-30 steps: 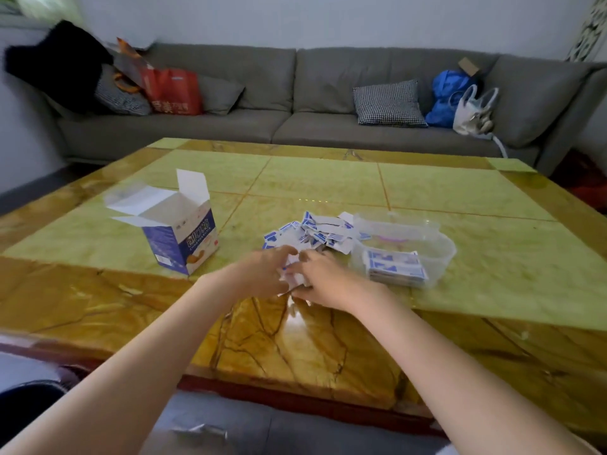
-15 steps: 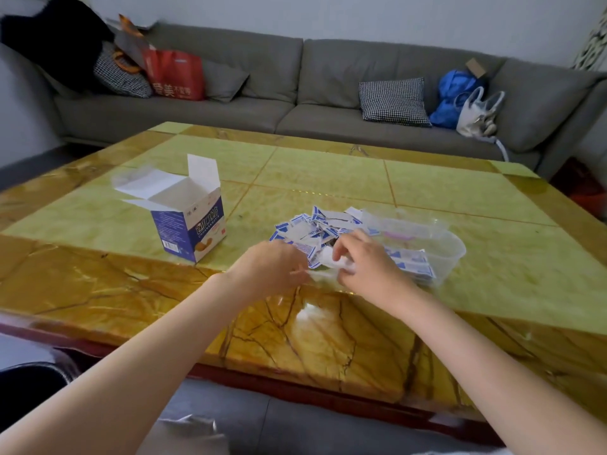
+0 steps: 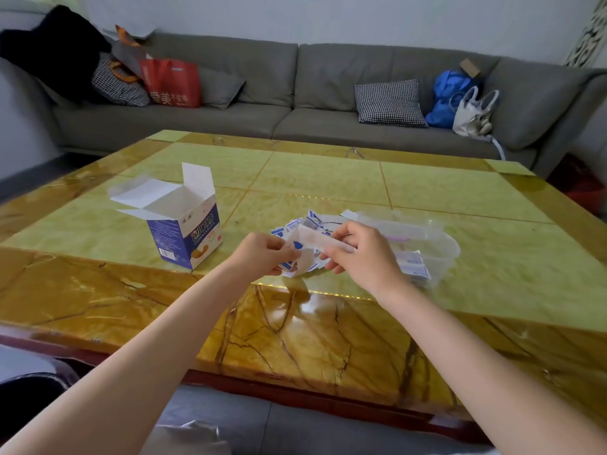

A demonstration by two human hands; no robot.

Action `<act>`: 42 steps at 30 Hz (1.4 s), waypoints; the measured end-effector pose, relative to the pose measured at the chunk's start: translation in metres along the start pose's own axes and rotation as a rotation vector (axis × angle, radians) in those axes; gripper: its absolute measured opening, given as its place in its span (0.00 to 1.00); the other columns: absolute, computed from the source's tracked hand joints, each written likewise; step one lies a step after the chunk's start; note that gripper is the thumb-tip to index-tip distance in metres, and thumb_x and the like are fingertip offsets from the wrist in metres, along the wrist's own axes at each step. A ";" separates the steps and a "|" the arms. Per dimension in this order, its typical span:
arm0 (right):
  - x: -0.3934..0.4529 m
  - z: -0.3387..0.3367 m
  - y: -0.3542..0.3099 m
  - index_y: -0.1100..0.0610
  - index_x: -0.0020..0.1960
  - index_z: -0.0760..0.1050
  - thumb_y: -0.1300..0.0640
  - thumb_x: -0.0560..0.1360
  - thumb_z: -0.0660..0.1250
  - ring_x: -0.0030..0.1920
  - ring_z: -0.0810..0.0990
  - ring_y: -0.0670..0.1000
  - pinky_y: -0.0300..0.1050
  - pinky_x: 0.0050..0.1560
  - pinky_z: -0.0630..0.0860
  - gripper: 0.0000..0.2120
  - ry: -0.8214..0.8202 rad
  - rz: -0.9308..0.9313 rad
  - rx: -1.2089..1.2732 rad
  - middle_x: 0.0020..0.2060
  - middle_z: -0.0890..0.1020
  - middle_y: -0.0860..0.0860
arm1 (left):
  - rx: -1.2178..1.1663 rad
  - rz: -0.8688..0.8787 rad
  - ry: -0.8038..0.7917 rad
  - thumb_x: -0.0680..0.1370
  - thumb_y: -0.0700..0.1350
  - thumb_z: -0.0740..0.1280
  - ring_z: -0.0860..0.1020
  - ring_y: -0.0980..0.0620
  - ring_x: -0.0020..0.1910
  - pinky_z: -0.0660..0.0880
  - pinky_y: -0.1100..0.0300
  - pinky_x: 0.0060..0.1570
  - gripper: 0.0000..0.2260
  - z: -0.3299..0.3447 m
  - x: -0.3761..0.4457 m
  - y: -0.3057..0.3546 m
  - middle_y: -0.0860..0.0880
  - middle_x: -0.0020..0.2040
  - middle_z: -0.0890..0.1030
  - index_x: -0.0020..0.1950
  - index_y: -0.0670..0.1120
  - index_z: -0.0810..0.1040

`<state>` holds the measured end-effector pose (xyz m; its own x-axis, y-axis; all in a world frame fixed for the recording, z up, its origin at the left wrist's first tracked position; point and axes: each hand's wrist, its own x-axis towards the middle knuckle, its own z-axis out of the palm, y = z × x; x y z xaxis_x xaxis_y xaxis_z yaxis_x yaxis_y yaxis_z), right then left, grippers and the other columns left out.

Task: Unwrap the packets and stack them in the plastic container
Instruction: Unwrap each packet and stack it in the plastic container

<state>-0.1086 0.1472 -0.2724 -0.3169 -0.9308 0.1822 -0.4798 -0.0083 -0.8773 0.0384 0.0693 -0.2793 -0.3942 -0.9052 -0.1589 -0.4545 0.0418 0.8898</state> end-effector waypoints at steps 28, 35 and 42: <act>-0.002 0.003 -0.008 0.50 0.63 0.71 0.60 0.74 0.68 0.36 0.81 0.51 0.42 0.40 0.79 0.19 -0.235 -0.112 -0.363 0.44 0.81 0.53 | 0.495 0.359 -0.130 0.72 0.41 0.69 0.70 0.56 0.29 0.65 0.69 0.29 0.02 0.001 -0.009 0.001 0.51 0.33 0.75 0.41 0.45 0.76; -0.004 0.004 -0.009 0.56 0.49 0.81 0.49 0.75 0.65 0.56 0.67 0.52 0.43 0.47 0.67 0.12 -0.096 -0.426 -0.922 0.58 0.68 0.51 | 0.570 0.484 -0.060 0.73 0.40 0.68 0.79 0.51 0.41 0.72 0.66 0.37 0.05 -0.001 -0.012 0.000 0.48 0.42 0.82 0.48 0.45 0.80; 0.009 -0.008 -0.006 0.70 0.39 0.70 0.53 0.78 0.61 0.31 0.74 0.61 0.40 0.34 0.64 0.20 0.036 -0.136 -0.122 0.36 0.77 0.67 | 0.154 0.320 0.108 0.73 0.35 0.65 0.80 0.52 0.39 0.75 0.60 0.45 0.10 -0.021 -0.009 0.006 0.51 0.37 0.82 0.38 0.48 0.80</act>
<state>-0.1149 0.1419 -0.2616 -0.2701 -0.9104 0.3132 -0.6154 -0.0870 -0.7834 0.0557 0.0687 -0.2637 -0.4528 -0.8752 0.1704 -0.4401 0.3856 0.8109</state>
